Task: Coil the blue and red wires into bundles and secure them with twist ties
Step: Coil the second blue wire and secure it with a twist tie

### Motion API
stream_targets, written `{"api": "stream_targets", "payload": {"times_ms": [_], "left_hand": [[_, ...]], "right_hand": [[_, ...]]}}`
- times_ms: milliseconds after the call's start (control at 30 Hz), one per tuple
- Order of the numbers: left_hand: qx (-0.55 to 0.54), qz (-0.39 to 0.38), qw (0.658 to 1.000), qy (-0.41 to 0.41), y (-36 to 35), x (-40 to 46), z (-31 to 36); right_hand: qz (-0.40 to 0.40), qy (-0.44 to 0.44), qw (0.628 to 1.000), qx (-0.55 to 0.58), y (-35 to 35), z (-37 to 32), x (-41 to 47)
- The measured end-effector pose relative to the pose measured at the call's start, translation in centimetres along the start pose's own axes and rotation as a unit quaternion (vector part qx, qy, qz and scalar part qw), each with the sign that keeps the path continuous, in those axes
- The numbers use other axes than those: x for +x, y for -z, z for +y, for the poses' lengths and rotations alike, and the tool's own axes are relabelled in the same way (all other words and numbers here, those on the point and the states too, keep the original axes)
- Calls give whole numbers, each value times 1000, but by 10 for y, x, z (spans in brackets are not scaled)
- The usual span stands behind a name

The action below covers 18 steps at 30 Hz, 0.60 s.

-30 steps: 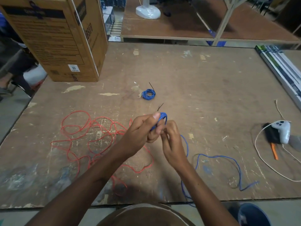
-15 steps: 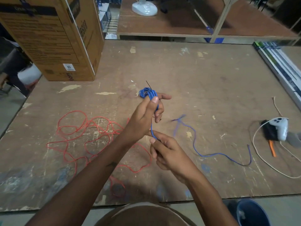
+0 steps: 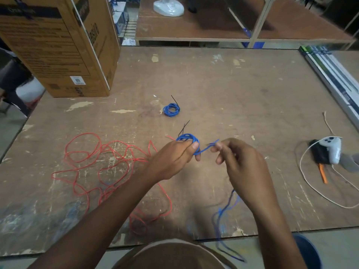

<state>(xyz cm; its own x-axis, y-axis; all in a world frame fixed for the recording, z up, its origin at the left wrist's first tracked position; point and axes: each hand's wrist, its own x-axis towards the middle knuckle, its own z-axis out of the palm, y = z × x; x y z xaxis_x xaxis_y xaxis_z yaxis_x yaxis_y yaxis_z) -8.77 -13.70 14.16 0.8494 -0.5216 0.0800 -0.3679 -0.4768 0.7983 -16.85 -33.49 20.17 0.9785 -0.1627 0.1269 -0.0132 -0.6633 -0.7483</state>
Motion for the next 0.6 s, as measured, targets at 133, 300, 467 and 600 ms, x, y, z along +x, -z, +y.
{"api": "stream_targets", "payload": {"times_ms": [133, 300, 467, 600], "left_hand": [[-74, -17, 997, -22, 0, -14, 25], [-167, -28, 984, -48, 0, -25, 44], [-324, -19, 945, -41, 4, -19, 47], [-403, -7, 914, -51, 8, -6, 47]], "right_hand": [[107, 50, 988, 96, -13, 19, 38], [11, 77, 968, 239, -49, 49, 58], [-42, 105, 967, 227, -89, 45, 31], [-80, 65, 970, 218, -107, 47, 15]]}}
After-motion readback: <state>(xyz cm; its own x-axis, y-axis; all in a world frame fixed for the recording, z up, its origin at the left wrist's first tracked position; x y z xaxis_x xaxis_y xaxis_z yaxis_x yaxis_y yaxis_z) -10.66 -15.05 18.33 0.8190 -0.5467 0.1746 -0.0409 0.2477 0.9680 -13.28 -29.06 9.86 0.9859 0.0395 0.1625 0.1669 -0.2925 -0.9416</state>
